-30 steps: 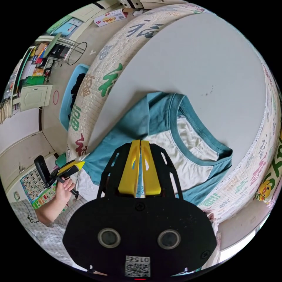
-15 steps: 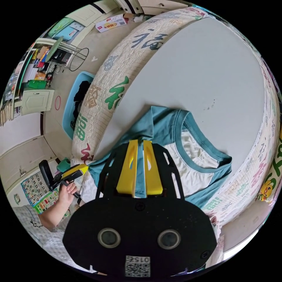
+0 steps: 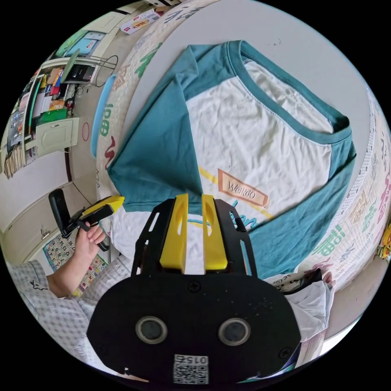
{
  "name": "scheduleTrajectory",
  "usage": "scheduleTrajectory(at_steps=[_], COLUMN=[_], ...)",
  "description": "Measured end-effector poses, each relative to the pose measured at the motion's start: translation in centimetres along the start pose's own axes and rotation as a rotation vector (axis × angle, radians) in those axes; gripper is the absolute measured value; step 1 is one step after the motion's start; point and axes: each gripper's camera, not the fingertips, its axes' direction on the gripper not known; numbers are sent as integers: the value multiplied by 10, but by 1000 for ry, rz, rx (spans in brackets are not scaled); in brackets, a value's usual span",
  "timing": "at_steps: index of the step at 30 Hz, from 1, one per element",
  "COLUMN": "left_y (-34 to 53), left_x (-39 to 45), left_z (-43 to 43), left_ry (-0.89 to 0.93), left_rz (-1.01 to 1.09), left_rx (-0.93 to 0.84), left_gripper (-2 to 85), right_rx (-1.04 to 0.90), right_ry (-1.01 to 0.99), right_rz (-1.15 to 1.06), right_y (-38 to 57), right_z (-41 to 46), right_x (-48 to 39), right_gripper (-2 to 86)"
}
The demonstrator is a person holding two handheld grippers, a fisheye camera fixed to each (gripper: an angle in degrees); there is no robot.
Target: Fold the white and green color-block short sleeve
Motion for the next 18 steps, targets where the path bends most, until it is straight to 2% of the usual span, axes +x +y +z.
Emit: scheduleTrajectory(at_steps=[3,8,11,18], left_y=[3,12,19,35], left_x=[1,7,1,-10], left_z=[-9,-40,-55,-106], left_ry=[-31,-103,-211,-258], left_rz=[5,39,-3,-183], left_rx=[-8,14,9,18], left_gripper=[-2,-8,-9,-8], right_rx=[25,53,60,65], right_ry=[26,5,16,-45], right_rz=[-19,-20,-4,67], right_y=[18,52,74,110], right_z=[-5,-22,-26,-20], right_x=[-4,0,5,11], right_gripper=[-1,-9,-10,-7])
